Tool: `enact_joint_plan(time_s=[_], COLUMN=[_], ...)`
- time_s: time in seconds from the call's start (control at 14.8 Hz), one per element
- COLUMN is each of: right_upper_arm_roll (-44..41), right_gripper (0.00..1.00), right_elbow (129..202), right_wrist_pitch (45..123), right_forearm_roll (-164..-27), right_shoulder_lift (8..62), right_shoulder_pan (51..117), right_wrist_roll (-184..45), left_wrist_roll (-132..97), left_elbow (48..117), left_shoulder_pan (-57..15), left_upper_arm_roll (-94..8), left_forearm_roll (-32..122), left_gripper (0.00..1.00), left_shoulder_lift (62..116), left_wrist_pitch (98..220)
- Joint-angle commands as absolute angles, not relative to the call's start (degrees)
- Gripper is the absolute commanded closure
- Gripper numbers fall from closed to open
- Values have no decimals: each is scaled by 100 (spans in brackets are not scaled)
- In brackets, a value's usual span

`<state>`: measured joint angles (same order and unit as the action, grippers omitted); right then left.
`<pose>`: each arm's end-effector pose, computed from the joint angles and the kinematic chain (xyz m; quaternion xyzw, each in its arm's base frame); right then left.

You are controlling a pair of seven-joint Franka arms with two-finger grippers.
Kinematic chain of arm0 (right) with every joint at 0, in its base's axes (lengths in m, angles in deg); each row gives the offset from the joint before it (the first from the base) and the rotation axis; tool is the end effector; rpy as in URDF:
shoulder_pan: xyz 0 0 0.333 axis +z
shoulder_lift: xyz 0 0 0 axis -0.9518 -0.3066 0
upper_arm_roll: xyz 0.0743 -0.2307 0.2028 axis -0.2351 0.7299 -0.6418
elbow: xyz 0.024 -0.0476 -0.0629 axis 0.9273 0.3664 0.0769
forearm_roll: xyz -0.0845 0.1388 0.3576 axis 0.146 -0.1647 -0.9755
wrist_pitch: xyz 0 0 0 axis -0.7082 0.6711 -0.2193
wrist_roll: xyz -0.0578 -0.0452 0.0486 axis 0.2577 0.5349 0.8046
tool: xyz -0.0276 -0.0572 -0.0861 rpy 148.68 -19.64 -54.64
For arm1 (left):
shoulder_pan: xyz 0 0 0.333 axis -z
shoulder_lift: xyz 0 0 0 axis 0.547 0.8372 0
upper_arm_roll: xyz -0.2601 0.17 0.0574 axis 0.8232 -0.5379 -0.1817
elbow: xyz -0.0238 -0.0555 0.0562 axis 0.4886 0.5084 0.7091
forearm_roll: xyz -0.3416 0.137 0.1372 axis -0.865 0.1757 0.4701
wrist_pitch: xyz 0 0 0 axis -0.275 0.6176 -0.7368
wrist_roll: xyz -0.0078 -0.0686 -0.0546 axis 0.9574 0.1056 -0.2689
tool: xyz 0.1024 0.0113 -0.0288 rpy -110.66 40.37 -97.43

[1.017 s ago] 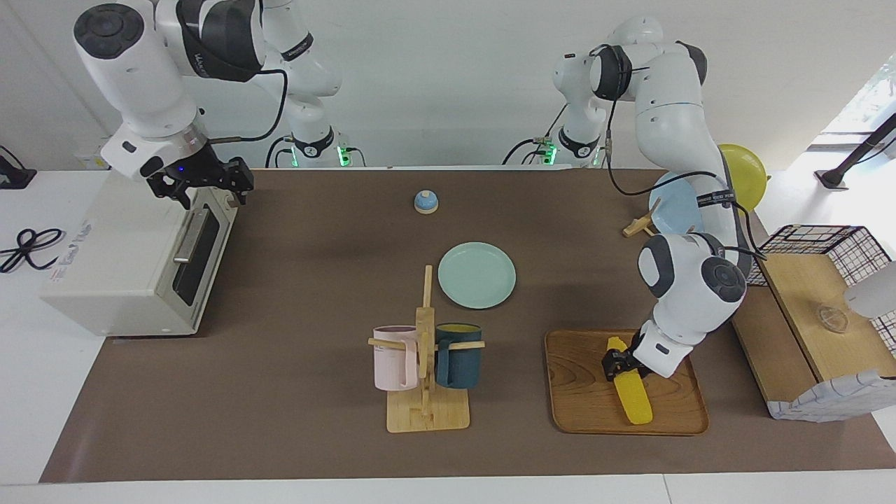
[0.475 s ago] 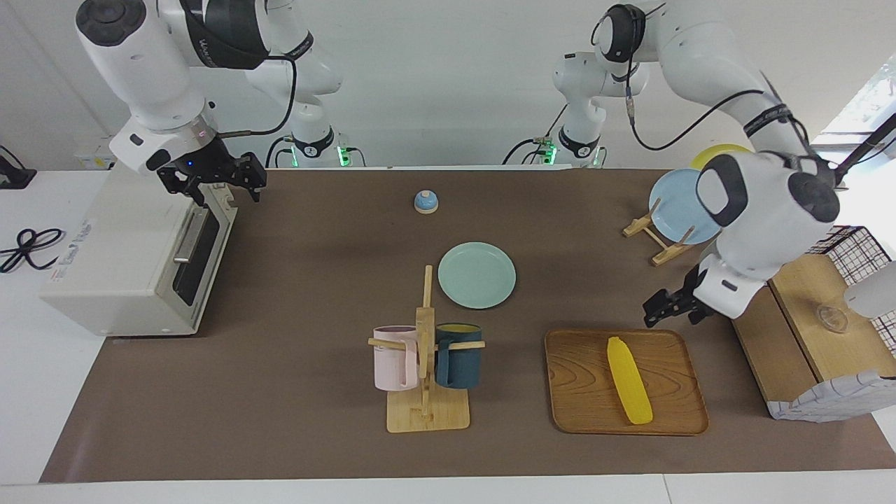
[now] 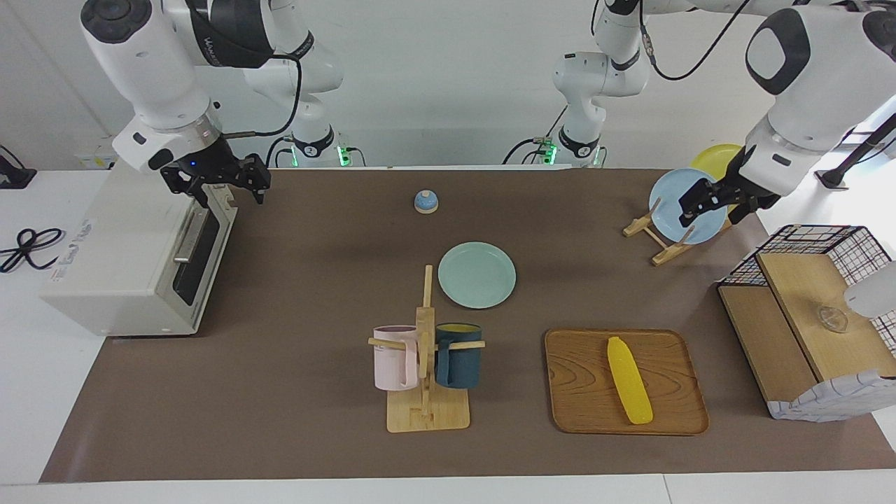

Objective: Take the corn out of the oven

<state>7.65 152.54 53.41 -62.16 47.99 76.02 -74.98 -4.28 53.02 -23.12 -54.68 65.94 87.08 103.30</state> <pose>0.5576 0.0147 0.5943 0.9977 0.0365 -0.0524 0.0225 0.5811 -0.0298 0.6219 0.9988 0.0021 -0.0417 0.0238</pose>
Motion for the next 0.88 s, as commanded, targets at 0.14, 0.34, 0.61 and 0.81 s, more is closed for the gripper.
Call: enact_joint_plan(time_s=[0.14, 0.34, 0.61, 0.81], right_upper_arm_roll=[813, 830, 839, 831], right_gripper=[0, 0, 0, 0], right_elbow=[15152, 15152, 15160, 15160], right_wrist_pitch=[5182, 5182, 5173, 5208], right_forearm_roll=[-6389, -6397, -6389, -6389], right_shoulder_lift=[4770, 4779, 4840, 4849], right_shoulder_pan=[7610, 7514, 7469, 7487], right_wrist_roll=[-7607, -7580, -7563, -7554], left_wrist_roll=[-480, -463, -445, -436], left_elbow=[6925, 7103, 7033, 6945], left_shoulder_pan=[-2428, -2472, -2938, -2912], left_upper_arm_roll=[-5432, -5406, -4888, -4861], left_forearm_roll=[6705, 6696, 6705, 6907], left_gripper=[0, 0, 0, 0], left_shoulder_lift=[7523, 7443, 7662, 7725], left_wrist_pitch=[10464, 10701, 11124, 11097])
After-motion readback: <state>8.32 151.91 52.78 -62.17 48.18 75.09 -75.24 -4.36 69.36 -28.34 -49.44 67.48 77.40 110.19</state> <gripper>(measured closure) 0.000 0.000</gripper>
